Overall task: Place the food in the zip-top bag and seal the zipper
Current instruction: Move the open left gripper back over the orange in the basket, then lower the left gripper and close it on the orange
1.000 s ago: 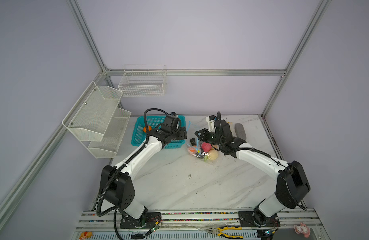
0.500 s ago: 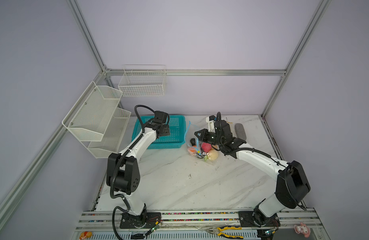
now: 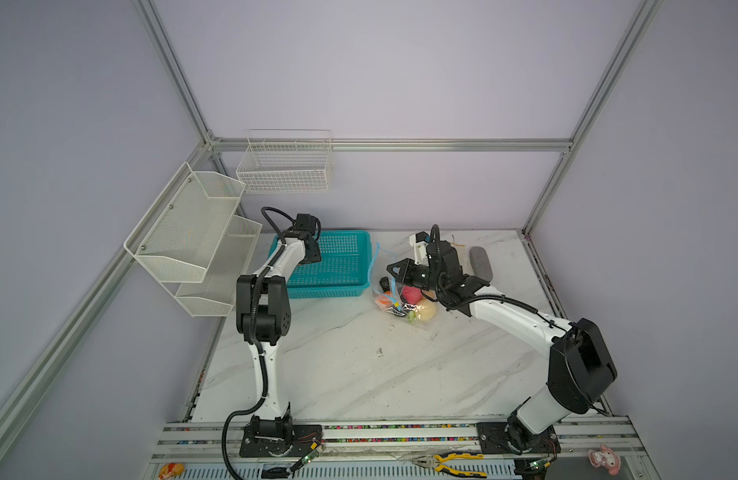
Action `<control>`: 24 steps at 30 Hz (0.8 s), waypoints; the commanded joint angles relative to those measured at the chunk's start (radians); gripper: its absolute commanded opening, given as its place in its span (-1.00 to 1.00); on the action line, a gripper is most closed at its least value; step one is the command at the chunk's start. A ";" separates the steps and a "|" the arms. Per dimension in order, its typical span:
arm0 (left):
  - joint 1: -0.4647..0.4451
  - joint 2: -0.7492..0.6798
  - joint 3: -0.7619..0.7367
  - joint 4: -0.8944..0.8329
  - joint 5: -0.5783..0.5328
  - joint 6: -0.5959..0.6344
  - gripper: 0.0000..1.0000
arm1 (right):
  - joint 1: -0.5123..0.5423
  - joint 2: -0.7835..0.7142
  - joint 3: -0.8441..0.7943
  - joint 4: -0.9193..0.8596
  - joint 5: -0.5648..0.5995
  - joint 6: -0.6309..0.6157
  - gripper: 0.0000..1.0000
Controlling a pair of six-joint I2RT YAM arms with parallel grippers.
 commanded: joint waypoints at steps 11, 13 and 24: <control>0.067 0.128 0.231 -0.010 0.046 0.033 0.48 | -0.004 0.077 0.044 0.021 -0.016 -0.004 -1.00; 0.068 0.146 0.253 -0.012 0.040 0.041 0.49 | -0.005 0.083 0.052 0.014 -0.016 -0.005 -1.00; 0.079 0.237 0.368 -0.015 0.037 0.039 0.53 | -0.005 0.094 0.088 -0.027 0.004 -0.005 -1.00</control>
